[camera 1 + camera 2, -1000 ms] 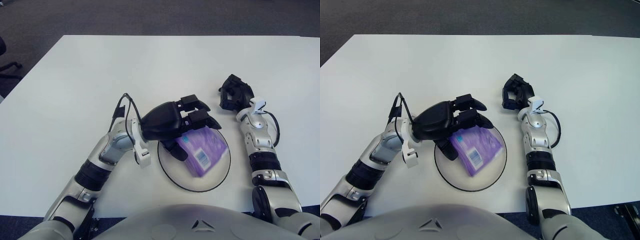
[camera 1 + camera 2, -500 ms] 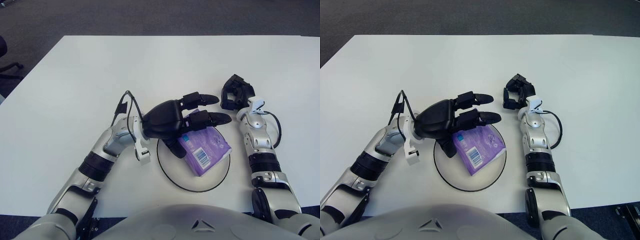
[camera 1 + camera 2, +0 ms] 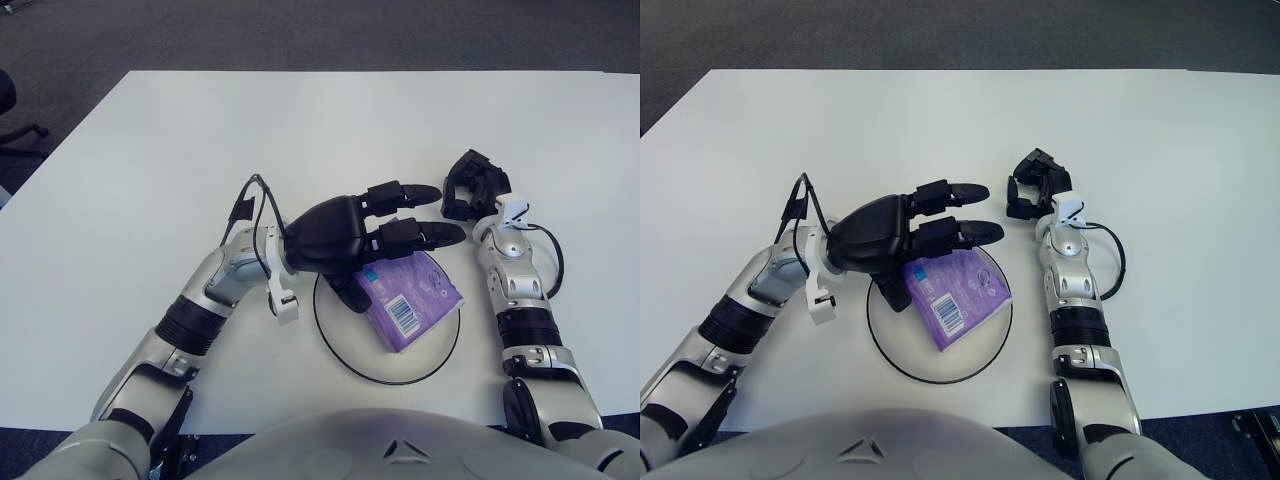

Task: Put the tissue paper into the plate.

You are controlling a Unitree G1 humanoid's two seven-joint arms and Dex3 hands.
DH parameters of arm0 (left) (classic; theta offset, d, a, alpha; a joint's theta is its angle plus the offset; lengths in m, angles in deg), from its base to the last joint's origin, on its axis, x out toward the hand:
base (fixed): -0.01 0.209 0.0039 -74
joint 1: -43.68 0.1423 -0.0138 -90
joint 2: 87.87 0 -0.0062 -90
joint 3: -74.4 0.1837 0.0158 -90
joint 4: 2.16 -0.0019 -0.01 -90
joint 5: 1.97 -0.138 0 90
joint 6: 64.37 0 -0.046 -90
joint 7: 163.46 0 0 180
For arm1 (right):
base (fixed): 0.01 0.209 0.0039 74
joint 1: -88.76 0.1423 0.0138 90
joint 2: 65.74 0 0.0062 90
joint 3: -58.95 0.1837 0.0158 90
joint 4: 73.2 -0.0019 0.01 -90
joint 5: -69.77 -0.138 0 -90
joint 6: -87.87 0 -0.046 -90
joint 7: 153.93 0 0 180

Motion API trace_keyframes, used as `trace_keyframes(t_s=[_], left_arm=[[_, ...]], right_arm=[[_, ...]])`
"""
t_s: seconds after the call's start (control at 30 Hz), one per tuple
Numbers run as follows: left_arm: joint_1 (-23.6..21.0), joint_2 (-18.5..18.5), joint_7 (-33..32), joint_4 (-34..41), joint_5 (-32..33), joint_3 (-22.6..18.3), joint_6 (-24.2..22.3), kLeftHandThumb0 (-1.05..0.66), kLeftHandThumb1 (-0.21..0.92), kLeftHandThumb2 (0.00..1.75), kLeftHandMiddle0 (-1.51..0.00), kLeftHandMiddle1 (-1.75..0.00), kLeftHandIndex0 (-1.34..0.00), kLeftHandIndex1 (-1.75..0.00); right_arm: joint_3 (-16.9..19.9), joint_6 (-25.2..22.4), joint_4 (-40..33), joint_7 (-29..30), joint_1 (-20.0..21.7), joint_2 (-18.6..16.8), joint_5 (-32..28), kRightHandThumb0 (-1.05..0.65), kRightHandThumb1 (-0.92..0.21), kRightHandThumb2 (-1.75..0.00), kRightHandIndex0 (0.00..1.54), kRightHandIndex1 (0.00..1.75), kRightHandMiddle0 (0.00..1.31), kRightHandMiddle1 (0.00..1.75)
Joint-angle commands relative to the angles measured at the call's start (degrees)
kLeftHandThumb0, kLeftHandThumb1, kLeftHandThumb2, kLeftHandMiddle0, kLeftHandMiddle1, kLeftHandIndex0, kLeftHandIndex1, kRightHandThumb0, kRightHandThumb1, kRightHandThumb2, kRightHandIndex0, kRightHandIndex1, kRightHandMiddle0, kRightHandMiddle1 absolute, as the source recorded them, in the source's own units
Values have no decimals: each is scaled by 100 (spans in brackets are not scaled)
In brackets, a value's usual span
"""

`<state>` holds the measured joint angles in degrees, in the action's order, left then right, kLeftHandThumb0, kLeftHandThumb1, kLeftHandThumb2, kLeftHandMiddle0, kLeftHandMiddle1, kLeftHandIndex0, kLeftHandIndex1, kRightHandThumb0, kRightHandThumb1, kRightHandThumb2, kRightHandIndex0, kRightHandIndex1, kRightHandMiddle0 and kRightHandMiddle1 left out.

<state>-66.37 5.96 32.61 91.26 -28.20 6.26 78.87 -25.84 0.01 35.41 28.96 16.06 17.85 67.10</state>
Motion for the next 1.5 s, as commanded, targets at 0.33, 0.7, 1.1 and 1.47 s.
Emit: trace_keyframes(t_s=[0.33,0.7,1.1,1.47], left_arm=[[277,582,459,403,790,-445,-890,-105,92,118,0,-30,0,-1],[340,668,573,250,1158,-651,-1270,-105,92,116,0,-31,0,0],[443,509,337,-378,1619,-1058,-985,-105,92,124,-5,-36,0,-29],[435,129,338,-880,2399,-1306,-1198,-105,92,126,-12,-40,0,-54]], right_arm=[[17,381,726,-533,-563,-364,-350,-49,-29,-134,120,175,63,175],[40,434,704,-632,-588,-322,-313,-50,-26,-138,125,175,66,175],[0,255,511,-669,-672,-315,-303,-50,-29,-135,126,175,64,175],[26,311,536,-866,-684,-276,-343,-50,-27,-137,130,175,65,175]])
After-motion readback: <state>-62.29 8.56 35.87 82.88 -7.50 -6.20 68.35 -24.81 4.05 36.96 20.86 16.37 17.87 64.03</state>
